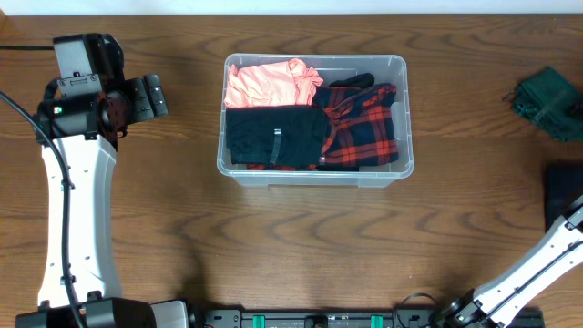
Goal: Pack container
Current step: 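Reach the right gripper to the dark green garment and grasp it, then lift the green garment and carry it over the bin's back right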
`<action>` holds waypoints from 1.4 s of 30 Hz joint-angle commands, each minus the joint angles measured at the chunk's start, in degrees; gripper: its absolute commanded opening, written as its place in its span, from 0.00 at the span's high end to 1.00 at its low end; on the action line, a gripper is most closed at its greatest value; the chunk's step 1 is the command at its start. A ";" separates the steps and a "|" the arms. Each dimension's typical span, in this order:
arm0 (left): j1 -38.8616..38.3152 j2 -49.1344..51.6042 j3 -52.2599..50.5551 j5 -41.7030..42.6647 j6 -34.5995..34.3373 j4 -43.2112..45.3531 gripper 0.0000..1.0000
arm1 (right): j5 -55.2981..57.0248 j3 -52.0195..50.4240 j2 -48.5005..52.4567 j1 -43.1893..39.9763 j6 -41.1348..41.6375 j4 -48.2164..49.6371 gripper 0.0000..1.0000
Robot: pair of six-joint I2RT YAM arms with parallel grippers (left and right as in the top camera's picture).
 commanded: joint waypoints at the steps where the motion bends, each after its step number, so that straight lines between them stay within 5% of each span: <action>1: 0.22 0.48 -0.15 -0.24 -0.50 -0.17 0.02 | -0.17 0.35 1.16 0.70 -1.40 0.33 0.09; 11: 0.22 0.48 -0.15 -0.24 -0.50 -0.17 0.02 | 1.16 0.35 6.10 0.70 -2.45 -1.09 0.39; 19: 0.22 0.48 -0.15 -0.24 -0.50 -0.17 0.02 | 1.11 0.37 6.25 0.70 -2.43 -1.29 0.98; 42: 0.22 0.48 -0.15 -0.24 -0.50 -0.17 0.02 | -21.31 0.44 -16.15 5.42 -1.81 -4.74 0.99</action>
